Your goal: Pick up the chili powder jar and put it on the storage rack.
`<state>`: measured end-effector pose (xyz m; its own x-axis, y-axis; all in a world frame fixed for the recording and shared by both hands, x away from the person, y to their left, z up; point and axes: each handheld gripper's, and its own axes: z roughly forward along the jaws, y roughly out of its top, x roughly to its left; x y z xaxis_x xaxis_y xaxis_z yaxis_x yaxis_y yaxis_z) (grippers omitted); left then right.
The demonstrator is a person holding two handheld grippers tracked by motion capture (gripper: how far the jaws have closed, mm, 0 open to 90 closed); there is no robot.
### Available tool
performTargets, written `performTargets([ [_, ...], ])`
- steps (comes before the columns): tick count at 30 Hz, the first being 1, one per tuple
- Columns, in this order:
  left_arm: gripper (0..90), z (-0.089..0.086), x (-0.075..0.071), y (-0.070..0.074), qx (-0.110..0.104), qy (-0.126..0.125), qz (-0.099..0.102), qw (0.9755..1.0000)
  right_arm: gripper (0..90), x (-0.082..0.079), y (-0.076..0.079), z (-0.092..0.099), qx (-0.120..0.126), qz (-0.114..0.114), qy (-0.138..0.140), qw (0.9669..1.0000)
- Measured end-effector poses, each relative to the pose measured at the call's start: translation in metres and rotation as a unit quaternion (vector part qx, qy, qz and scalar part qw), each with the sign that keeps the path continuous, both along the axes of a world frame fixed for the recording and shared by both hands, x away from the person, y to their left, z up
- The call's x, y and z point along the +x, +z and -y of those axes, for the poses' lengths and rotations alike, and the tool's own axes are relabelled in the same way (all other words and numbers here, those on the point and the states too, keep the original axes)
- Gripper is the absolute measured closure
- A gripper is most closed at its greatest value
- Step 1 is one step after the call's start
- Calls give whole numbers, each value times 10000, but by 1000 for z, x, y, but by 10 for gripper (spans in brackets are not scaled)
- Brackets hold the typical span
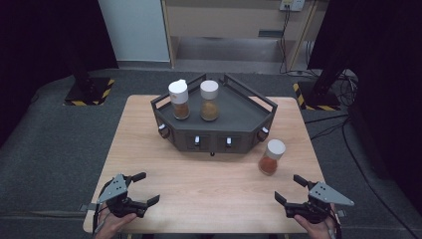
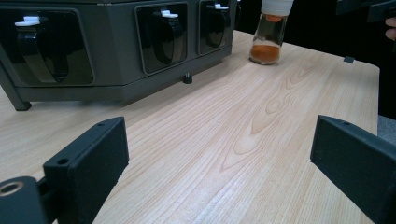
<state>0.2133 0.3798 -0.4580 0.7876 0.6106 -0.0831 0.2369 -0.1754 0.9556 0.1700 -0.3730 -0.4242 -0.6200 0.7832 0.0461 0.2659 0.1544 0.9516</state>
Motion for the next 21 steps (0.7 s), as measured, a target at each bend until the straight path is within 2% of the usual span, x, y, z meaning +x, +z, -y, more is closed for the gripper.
performTargets([
  [8, 30, 0, 0, 0, 3, -6, 6, 10000, 77, -1, 1, -1, -21, 0, -47, 10000],
  [21, 30, -2, 1, -1, -32, -11, -21, 10000, 60, -6, 5, 0, 79, 75, -246, 9996],
])
